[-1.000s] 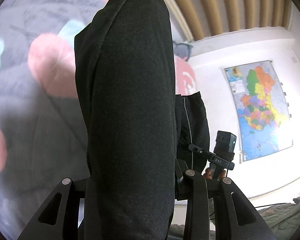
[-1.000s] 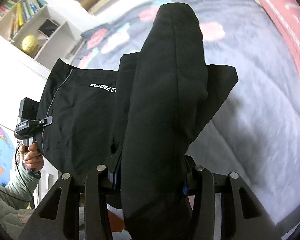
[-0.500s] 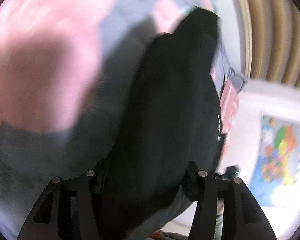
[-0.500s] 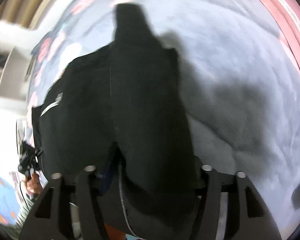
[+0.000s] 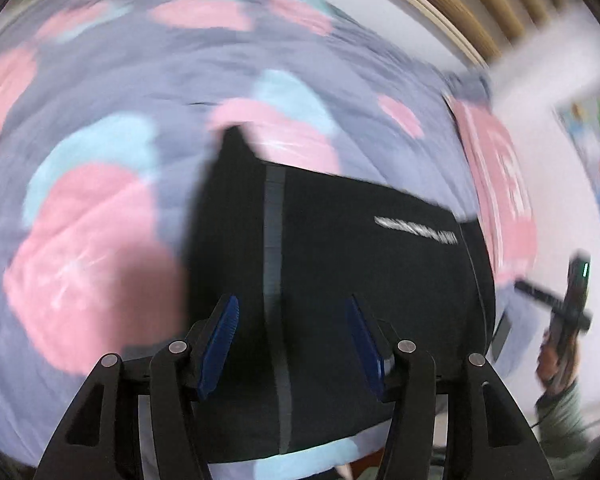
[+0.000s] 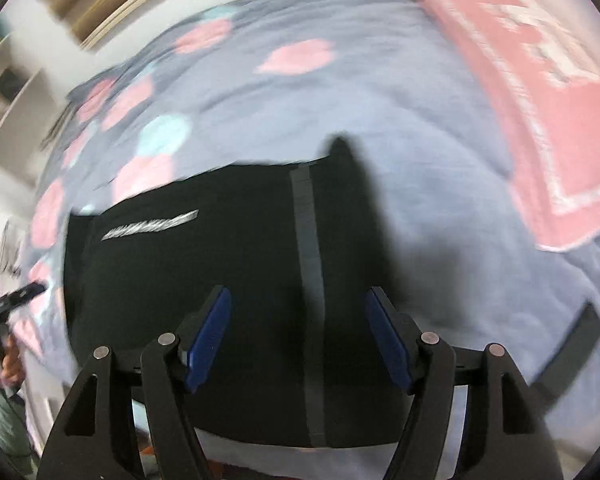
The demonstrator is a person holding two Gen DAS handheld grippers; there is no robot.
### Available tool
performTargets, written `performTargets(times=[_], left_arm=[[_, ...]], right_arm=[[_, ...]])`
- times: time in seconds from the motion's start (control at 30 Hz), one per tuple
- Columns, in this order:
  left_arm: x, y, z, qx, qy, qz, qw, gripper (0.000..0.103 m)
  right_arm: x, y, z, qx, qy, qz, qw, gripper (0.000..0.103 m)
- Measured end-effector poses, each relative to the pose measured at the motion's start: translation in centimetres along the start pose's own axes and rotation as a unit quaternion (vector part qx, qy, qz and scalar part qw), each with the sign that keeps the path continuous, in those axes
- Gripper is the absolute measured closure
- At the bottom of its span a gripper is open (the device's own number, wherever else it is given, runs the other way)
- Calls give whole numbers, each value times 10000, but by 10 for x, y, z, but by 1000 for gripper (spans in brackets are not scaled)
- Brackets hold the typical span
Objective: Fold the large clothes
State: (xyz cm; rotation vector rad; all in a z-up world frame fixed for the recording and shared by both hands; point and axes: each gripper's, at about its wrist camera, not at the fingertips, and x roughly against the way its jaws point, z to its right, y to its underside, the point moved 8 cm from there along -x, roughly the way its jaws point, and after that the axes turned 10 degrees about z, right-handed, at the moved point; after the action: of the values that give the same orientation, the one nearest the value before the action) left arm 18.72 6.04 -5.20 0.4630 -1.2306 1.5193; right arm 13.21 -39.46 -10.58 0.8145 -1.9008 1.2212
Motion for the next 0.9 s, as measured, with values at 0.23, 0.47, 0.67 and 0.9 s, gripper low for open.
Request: performTargets(times=[0.23,0.47,0.67,0.9], left_arm=[[-111,70,50,-227,-383,-866,9953,43],[-128,74,39,-64,-694,-913,9934,34],[-77,52,51,-606,-1171,-381,9905,34],[2,-7,82,-1699,-2337,555,9557,34]], right_arm=[[-86,74,-26,971,572,-1059,9880,31],[-106,85,-28,1029,863,-1163,9841,30],[-63,62,-35,755,902,-755,9902,28],[51,-24,-55,930,1945,1231,9687,27]])
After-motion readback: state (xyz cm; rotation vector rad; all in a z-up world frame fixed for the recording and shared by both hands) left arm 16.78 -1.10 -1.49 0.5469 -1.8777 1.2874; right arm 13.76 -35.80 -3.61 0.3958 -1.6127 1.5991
